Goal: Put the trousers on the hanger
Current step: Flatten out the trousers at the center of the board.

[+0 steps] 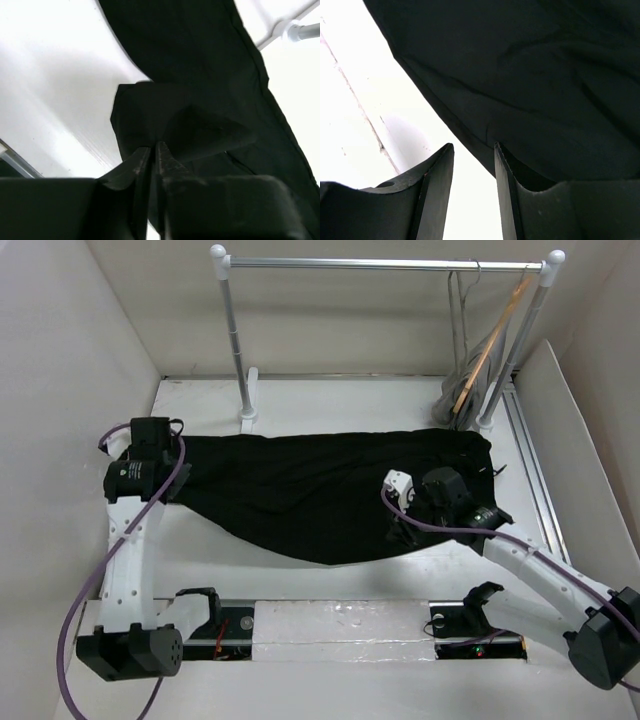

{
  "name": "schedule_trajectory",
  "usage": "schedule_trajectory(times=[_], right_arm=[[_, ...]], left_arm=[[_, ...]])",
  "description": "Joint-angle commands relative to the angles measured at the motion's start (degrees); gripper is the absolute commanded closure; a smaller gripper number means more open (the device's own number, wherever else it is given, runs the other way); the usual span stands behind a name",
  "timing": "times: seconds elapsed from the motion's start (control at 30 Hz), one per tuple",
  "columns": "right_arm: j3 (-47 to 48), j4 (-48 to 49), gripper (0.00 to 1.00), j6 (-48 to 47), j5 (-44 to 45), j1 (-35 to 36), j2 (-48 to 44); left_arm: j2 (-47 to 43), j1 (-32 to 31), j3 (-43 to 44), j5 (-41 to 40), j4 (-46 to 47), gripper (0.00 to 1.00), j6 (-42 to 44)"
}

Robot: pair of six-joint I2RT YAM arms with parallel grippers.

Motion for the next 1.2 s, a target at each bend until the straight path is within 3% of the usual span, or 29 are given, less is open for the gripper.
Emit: schedule_trajectory(times=[0.0, 0.1, 0.23, 0.33, 0.37, 0.4, 0.53, 0.6, 0.67, 0.7, 0.73, 0.83, 1.17], right_arm=[[3.31, 2.94, 0.56, -1.37, -2.71, -0.06, 0.92], [4.28, 2.50, 0.54, -1.02, -3.76, -0.06, 1.45], [5.42, 1.01, 0.44, -0.49, -3.42, -0.06, 0.40], [5.07, 0.04, 0.42, 0.12, -1.57, 0.47, -1.53], [4.55, -0.05, 0.43, 0.47, -0.96, 0.47, -1.89], [4.45, -0.13, 0.48, 0.65, -0.87, 0.47, -2.15], [4.19, -0.66, 0.97, -0.05, -0.52, 0.47, -2.51], [3.84, -0.84, 1.00, -0.31, 0.01, 0.47, -2.33], [3.57, -0.23, 0.94, -0.31, -0.07, 0.47, -2.33], [3.31, 0.04, 0.87, -0.23, -0.16, 0.47, -1.98], [3.22, 0.48, 0.71, -0.14, -0.34, 0.47, -1.80], [3.48, 1.10, 0.58, -0.40, -1.30, 0.47, -0.31], [3.66, -0.75, 0.58, -0.58, -0.43, 0.47, 0.39]], left_arm=[[5.08, 0.03, 0.70, -1.13, -1.58, 0.94, -1.60], [16.64, 0.03, 6.11, -2.53, 3.68, 0.93, -0.72], [35.96, -2.69, 21.32, 0.09, 2.64, 0.72, 0.16], [38.56, -8.31, 30.13, -3.76, 1.76, 0.45, 1.91], [38.39, -8.32, 30.66, -4.21, 1.50, 0.45, 2.09], [37.78, -8.32, 29.45, -4.99, 1.41, 0.44, 2.35], [31.20, -1.14, 17.78, -7.29, 3.86, 0.44, 6.74], [29.52, -0.41, 10.42, -6.50, 5.79, 0.45, 10.25], [28.37, -2.94, 6.61, -5.53, 7.02, 0.48, 11.84], [28.37, -4.01, 3.28, -4.40, 7.73, 0.49, 13.85], [28.71, -5.23, 1.94, -4.04, 8.08, 0.51, 14.13], [30.20, -6.56, -2.11, -3.86, 10.01, 0.51, 14.49], [38.73, -3.66, -1.15, -7.55, 16.61, 0.57, 13.61]])
